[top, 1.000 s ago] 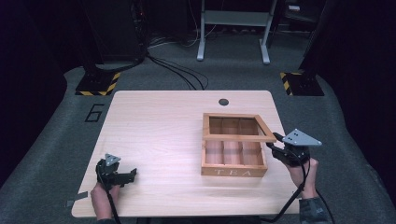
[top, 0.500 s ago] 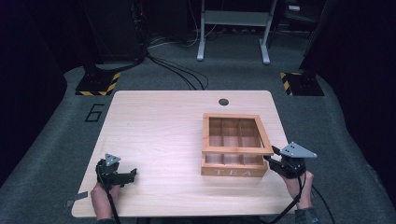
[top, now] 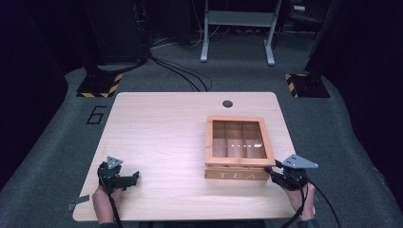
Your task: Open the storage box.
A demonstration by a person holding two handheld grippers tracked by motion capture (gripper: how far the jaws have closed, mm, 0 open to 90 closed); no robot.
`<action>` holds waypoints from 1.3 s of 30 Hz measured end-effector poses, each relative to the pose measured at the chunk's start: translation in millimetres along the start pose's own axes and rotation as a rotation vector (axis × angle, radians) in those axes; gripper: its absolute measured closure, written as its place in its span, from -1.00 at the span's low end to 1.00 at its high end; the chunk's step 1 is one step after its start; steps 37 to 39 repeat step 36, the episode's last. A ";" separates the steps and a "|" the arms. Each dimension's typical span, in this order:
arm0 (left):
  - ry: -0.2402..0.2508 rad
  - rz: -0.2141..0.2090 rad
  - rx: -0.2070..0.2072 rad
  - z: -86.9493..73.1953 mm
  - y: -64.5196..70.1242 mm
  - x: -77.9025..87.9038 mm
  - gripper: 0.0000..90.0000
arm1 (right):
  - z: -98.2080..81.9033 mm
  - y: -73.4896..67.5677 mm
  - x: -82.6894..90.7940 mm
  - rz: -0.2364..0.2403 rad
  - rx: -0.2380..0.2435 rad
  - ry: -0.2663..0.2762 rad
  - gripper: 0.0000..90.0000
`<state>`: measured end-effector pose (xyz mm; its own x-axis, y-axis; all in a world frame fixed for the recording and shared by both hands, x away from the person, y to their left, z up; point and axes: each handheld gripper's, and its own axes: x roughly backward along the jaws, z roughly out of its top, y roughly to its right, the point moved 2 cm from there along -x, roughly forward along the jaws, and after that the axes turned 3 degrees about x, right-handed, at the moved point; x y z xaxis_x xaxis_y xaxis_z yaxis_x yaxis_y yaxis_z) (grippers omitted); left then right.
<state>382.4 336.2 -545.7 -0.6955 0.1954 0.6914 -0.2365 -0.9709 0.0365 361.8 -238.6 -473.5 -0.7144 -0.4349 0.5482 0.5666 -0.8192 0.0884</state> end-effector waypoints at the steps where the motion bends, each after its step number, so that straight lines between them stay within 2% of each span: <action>1: 0.001 0.000 0.000 0.0 0.0 0.0 -0.98 | -1.1 -0.2 1.6 0.003 -0.004 -0.001 0.27; 4: 0.000 0.000 0.000 0.0 0.0 0.0 -0.98 | -3.2 -0.4 4.0 0.008 -0.006 -0.004 0.25; 5: 0.000 0.000 0.001 0.0 0.0 0.0 -0.98 | -6.5 -1.7 3.8 0.007 0.002 -0.032 0.20; 7: 0.000 0.000 0.001 0.0 0.0 -0.1 -0.98 | -12.2 -2.8 0.5 0.017 -0.001 -0.050 0.13; 10: 0.000 -0.001 -0.001 0.0 -0.1 0.0 -0.98 | -17.2 -3.2 0.6 0.026 -0.017 -0.040 0.15; 12: 0.000 -0.001 0.001 0.0 0.0 0.0 -0.98 | -20.5 -2.5 -0.9 0.026 -0.020 -0.041 0.07; 13: 0.000 -0.001 0.001 0.0 0.0 0.0 -0.98 | -25.4 -2.5 -3.2 0.023 -0.028 -0.064 -0.01; 14: 0.000 -0.001 0.001 0.0 0.0 0.0 -0.98 | -25.4 -2.5 -3.2 0.023 -0.028 -0.064 -0.01; 18: 0.001 0.000 0.001 0.0 0.0 -0.1 -0.98 | -44.5 3.0 -9.3 0.001 -0.056 -0.105 -0.25; 20: 0.000 0.000 0.000 0.0 0.0 0.0 -0.98 | -48.6 4.9 -10.3 -0.012 -0.059 -0.116 -0.31; 21: 0.000 0.000 0.000 0.0 0.0 0.0 -0.98 | -56.1 7.8 -11.7 -0.034 -0.060 -0.133 -0.46; 24: 0.005 0.001 0.001 -0.1 0.1 -0.3 -0.98 | -65.0 13.2 -14.8 -0.066 -0.054 -0.165 -0.59; 26: 0.004 0.001 0.001 -0.1 0.1 -0.3 -0.98 | -67.8 14.7 -16.1 -0.070 -0.054 -0.173 -0.64; 27: 0.005 0.001 0.001 -0.1 0.2 -0.3 -0.98 | -72.4 18.5 -16.3 -0.055 -0.088 -0.168 -0.70; 29: 0.006 0.001 0.001 -0.2 0.2 -0.3 -0.98 | -74.3 21.4 -16.0 -0.054 -0.101 -0.166 -0.73; 39: 0.006 0.002 0.001 -0.2 0.1 -0.4 -0.98 | -74.6 21.4 -16.2 -0.056 -0.104 -0.168 -0.76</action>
